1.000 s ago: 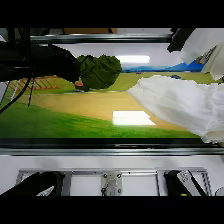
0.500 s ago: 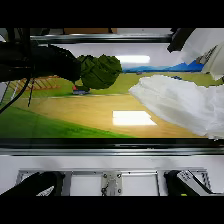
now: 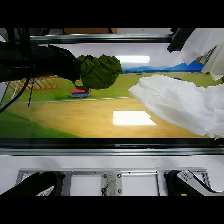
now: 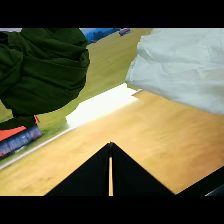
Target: Fold the clothes and pants, and hang the long-sleeved shirts on hangers.
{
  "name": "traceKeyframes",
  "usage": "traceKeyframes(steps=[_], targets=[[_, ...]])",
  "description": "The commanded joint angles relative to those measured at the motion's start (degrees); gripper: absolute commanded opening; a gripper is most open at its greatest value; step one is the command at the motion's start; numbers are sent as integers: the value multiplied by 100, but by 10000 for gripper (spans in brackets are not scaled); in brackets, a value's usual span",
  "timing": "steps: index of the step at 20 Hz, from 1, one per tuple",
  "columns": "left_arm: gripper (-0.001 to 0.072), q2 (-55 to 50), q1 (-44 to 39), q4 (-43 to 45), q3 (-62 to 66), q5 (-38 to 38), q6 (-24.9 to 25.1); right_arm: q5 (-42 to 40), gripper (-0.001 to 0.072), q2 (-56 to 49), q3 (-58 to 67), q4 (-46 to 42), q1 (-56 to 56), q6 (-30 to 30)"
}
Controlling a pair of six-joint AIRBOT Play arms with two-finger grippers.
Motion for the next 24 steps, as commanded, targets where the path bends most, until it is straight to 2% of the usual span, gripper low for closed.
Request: traceKeyframes(steps=[1, 3, 4, 5, 8, 11, 16, 20, 24], targets=[[14, -2, 2, 7, 0, 2, 4, 275, 626, 13, 2, 4, 0, -2], [14, -2, 2, 9, 0, 2, 4, 306, 645, 170, 2, 2, 0, -4], [14, -4, 2, 9, 0, 2, 4, 380, 631, 319, 2, 4, 0, -9], [15, -4, 2, 9, 0, 9, 4, 542, 573, 490, 2, 2, 0, -26], [15, 0, 4, 26, -92, 103, 4, 1545, 573, 942, 2, 20, 33, -22], [14, 197, 7, 24, -780, 763, -107, 2369, 573, 1102, -11, 44, 516, -22], [15, 737, 461, -129, -2203, 1908, -638, 3265, 573, 1113, -516, -426, 2544, -20], [15, 1034, 975, -1165, -2992, 2323, -509, 3853, 573, 1110, -1473, -1606, 4557, -17], [15, 1196, 1086, -1327, -3425, 2328, -481, 4212, 573, 1108, -2470, -2684, 6133, 210]])
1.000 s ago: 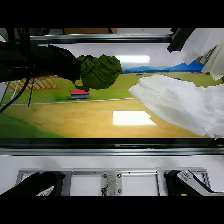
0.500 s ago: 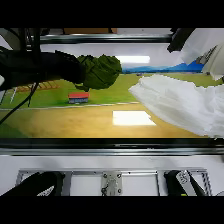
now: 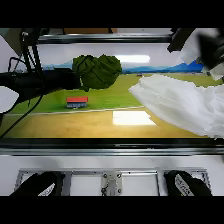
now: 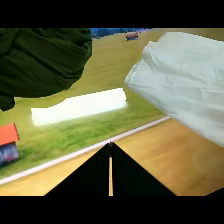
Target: Fold the clothes and pants, and hang the long-sleeved shirts on hangers.
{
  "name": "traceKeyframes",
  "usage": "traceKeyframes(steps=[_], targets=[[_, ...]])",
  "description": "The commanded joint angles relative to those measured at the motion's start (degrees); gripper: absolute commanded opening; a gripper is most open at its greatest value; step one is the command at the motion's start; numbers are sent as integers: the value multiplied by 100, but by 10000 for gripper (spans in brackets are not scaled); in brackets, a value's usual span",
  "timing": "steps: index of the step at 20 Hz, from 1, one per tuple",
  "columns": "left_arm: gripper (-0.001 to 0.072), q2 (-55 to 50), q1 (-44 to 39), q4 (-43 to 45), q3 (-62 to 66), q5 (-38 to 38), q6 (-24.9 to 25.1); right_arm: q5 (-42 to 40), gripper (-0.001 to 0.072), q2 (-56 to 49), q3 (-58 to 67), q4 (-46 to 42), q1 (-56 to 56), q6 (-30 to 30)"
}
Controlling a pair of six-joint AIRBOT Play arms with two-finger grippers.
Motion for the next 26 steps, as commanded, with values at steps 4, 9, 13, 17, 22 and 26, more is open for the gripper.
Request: traceKeyframes(steps=[4, 9, 13, 17, 22, 26], targets=[[14, 155, 120, -289, -476, 131, 17, 396, 573, 4, -1386, -863, 1963, 426], [15, 155, 120, -284, -472, 144, 17, 389, 548, -4, -1582, -859, 2153, 424], [15, 155, 120, -282, -472, 144, 17, 387, 24, -11, -1582, -861, 2153, 422], [15, 155, 120, -282, -472, 146, 17, 387, 24, -9, -1582, -859, 2153, 422], [15, 153, 120, -282, -472, 146, 17, 387, 23, -9, -1582, -859, 2153, 422], [15, 155, 120, -282, -472, 146, 17, 387, 24, -9, -1582, -859, 2153, 422]])
